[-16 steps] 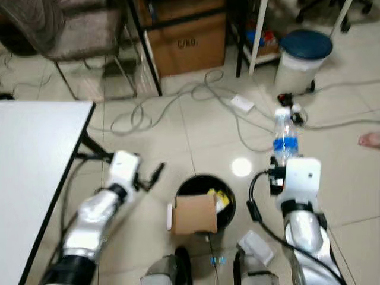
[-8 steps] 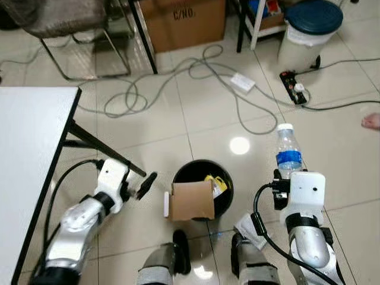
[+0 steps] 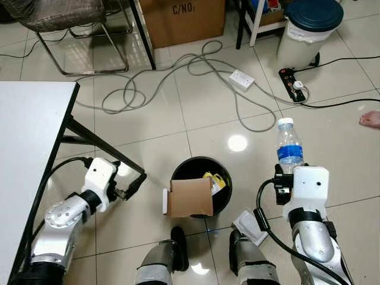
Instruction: Picking trash to rubbish bin
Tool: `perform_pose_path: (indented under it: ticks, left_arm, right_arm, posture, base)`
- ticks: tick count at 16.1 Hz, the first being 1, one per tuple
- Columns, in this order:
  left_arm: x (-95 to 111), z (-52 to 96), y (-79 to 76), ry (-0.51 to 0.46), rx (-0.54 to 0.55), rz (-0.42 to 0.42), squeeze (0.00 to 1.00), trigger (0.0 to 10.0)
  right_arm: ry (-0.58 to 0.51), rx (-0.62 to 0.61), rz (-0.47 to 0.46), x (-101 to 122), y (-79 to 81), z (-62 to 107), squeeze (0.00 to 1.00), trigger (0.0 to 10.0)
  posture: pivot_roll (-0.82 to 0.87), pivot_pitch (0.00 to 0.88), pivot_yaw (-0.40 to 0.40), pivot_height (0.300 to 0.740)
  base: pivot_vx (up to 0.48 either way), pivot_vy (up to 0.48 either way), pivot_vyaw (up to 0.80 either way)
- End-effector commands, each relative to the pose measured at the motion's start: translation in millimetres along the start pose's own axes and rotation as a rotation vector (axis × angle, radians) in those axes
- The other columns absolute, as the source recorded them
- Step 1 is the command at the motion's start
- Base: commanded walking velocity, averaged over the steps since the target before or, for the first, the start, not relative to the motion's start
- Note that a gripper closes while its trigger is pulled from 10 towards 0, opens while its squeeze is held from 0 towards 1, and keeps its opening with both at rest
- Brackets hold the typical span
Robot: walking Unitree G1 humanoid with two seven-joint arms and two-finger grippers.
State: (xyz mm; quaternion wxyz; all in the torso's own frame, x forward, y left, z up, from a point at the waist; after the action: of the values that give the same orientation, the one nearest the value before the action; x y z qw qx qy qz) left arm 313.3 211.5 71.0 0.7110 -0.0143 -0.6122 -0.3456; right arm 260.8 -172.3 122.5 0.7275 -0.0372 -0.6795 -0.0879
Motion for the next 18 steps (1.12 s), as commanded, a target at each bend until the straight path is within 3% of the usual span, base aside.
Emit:
perform_pose_path:
  ticks: [1,18]
  left_arm:
    - [-17,11.7,1.4,0.054,-0.002,0.013,0.05,10.0]
    - [-14,3.5,-7.4,0.047,-0.021,0.023,0.00,10.0]
  right_arm:
    - [0.030,-0.005,-0.017,-6,-2.2,4.0,0.00,10.0]
    - [0.048,-0.004,-0.033,-12,1.6,5.2,0.00,10.0]
  posture:
    - [-0.10,0.388,0.137,0.740]
    - [-0.09,0.399,0.151,0.740]
  base:
    - [0.000,0.000,0.00]
    - [0.000,0.000,0.00]
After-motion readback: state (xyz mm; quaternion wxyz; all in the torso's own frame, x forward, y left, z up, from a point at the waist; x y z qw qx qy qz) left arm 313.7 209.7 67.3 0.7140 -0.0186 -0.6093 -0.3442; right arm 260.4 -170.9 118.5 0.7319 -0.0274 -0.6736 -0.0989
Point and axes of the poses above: a point about 5 cm out from each wrist's last joint towards the gripper, its own z axis pointing back from the gripper into the wrist, its own x axis along the axis of the wrist's last joint, y = z × x, the point moved 4 cm from there along -z, pointing out of the wrist towards the gripper, and after that the axes turned 14 degrees about -z, right-handed, at the moved point
